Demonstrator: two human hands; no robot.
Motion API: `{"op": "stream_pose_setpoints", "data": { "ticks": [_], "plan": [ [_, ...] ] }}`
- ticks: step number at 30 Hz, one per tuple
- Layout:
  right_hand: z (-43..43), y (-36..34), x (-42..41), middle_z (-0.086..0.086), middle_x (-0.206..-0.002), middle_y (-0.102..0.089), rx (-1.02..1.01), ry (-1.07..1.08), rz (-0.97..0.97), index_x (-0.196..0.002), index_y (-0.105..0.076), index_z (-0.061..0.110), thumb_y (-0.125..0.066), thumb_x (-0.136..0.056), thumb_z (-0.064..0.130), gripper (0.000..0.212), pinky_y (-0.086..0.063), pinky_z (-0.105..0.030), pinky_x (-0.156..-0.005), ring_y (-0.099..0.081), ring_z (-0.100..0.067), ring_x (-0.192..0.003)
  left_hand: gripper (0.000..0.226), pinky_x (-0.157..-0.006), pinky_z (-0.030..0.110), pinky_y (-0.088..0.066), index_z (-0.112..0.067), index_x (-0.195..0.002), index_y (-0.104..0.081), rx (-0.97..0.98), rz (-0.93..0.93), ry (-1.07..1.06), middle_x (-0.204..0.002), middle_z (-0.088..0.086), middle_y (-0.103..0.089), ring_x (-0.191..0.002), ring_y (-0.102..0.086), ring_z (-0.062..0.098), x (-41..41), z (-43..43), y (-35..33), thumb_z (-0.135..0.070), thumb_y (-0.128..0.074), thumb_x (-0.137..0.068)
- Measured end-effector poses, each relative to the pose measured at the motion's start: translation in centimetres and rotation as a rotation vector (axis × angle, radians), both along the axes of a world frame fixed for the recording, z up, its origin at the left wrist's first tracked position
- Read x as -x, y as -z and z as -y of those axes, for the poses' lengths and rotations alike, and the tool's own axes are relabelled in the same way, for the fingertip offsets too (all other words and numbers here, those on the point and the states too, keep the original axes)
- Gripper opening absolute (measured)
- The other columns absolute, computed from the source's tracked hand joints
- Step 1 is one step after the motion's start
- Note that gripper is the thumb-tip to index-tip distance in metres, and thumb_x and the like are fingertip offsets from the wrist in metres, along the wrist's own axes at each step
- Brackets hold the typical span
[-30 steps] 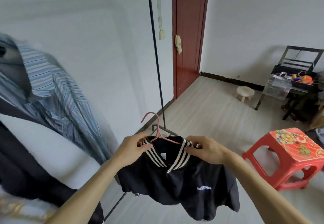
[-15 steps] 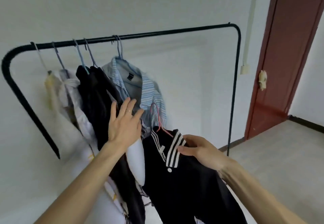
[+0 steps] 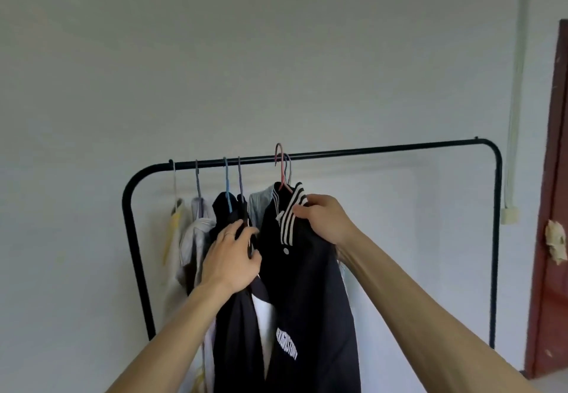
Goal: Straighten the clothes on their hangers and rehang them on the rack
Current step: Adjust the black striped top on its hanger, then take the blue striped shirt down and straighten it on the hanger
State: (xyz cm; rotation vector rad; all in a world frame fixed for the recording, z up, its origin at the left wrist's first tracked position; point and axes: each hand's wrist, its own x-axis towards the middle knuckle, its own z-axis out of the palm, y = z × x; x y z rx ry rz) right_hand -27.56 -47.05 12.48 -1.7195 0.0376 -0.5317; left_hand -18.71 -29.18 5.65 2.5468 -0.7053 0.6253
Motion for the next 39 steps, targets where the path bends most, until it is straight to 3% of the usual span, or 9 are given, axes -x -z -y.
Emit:
{"op": "stream_pose_setpoints", "data": {
  "ticks": [3, 6, 11, 15, 19, 24, 29, 35, 39],
  "plan": [
    [-0.5, -1.3, -4.3, -0.037, -0.091, -0.064, 0.035, 0.010, 0.016, -0.101, -0.057, -0.019, -0.065, -0.081, 0.016, 0.041, -0.046, -0.035, -0.074, -0.059, -0.025, -0.076, 0.057, -0.113, 0.039, -0.031, -0.038, -0.139, -0.040, -0.007, -0.090, 0.002, -0.160, -0.008, -0.019, -0.147, -0.015, 0.016, -1.3, -0.4, -0.8, -0.028, -0.052, -0.085],
    [-0.6, -2.1, -8.3, -0.016, -0.078, -0.061, 0.109, 0.065, 0.023, -0.096, -0.060, -0.018, -0.061, -0.089, 0.008, 0.027, -0.046, -0.028, -0.069, -0.058, -0.021, -0.073, 0.057, -0.110, 0.039, -0.034, -0.043, -0.137, -0.037, -0.035, -0.084, -0.010, -0.157, -0.016, -0.020, -0.145, -0.017, 0.012, -2.8, -1.2, -1.2, -0.031, -0.051, -0.083],
    [-1.7, 1.4, -12.6, -0.005, -0.084, -0.066, 0.322, 0.116, -0.013, -0.104, -0.064, 0.006, -0.056, -0.090, 0.012, 0.017, -0.052, -0.032, -0.071, -0.062, -0.017, -0.075, 0.054, -0.109, 0.033, -0.032, -0.040, -0.134, -0.038, -0.145, 0.015, -0.026, -0.151, -0.017, -0.023, -0.140, -0.022, 0.011, -4.2, -2.1, -0.4, -0.028, -0.050, -0.083],
    [-4.0, 6.7, -13.7, 0.011, -0.084, -0.058, 0.349, 0.109, -0.012, -0.093, -0.057, 0.018, -0.054, -0.094, 0.013, 0.005, -0.040, -0.009, -0.066, -0.054, -0.008, -0.080, 0.059, -0.107, 0.036, -0.034, -0.041, -0.135, -0.036, -0.110, -0.059, 0.014, -0.152, -0.017, -0.017, -0.141, -0.015, 0.014, -5.5, -2.2, 0.4, -0.020, -0.050, -0.081],
    [-5.3, 9.2, -13.6, 0.002, -0.096, -0.067, 0.277, 0.041, -0.079, -0.100, -0.059, 0.017, -0.055, -0.090, 0.024, 0.012, -0.049, -0.032, -0.084, -0.062, -0.015, -0.092, 0.051, -0.106, 0.039, -0.036, -0.042, -0.140, -0.033, -0.060, -0.072, 0.017, -0.152, -0.014, -0.027, -0.137, -0.027, 0.021, -6.4, -0.9, 0.0, -0.034, -0.044, -0.090],
    [-4.4, 9.6, -10.5, 0.005, -0.106, -0.055, 0.659, -0.008, -0.031, -0.113, -0.057, 0.023, -0.057, -0.088, 0.037, 0.029, -0.040, -0.022, -0.084, -0.052, -0.010, -0.102, 0.057, -0.106, 0.046, -0.032, -0.032, -0.144, -0.032, 0.020, -0.066, -0.094, -0.152, 0.000, -0.035, -0.137, -0.030, 0.029, -7.6, 1.9, -1.7, -0.059, -0.030, -0.094],
    [0.0, 7.4, -7.7, 0.001, -0.104, -0.062, 0.826, 0.470, 0.325, -0.112, -0.064, 0.021, -0.059, -0.085, 0.032, 0.030, -0.046, -0.027, -0.083, -0.060, -0.018, -0.096, 0.074, -0.111, 0.048, -0.026, -0.030, -0.147, -0.025, -0.024, -0.045, -0.118, -0.158, 0.005, -0.019, -0.143, -0.016, 0.031, -8.5, 3.9, -3.8, -0.058, -0.048, -0.083],
    [4.2, 7.0, -6.9, -0.001, -0.095, -0.067, 0.987, 0.636, 0.063, -0.103, -0.062, 0.019, -0.053, -0.092, 0.044, 0.029, -0.044, -0.031, -0.072, -0.063, -0.026, -0.091, 0.071, -0.113, 0.049, -0.024, -0.037, -0.149, -0.020, -0.065, -0.112, -0.072, -0.160, 0.001, -0.017, -0.144, -0.017, 0.027, -8.6, 5.3, -4.3, -0.034, -0.052, -0.085],
    [4.4, 6.7, -6.5, 0.006, -0.076, -0.065, 0.716, 0.261, -0.181, -0.077, -0.058, 0.019, -0.033, -0.098, 0.058, 0.051, -0.041, -0.024, -0.068, -0.061, -0.011, -0.078, 0.069, -0.107, 0.048, -0.031, -0.036, -0.147, -0.023, -0.053, -0.099, -0.072, -0.154, -0.002, -0.028, -0.137, -0.030, 0.026, -8.3, 5.3, -4.3, -0.030, -0.051, -0.084]
  ]
}}
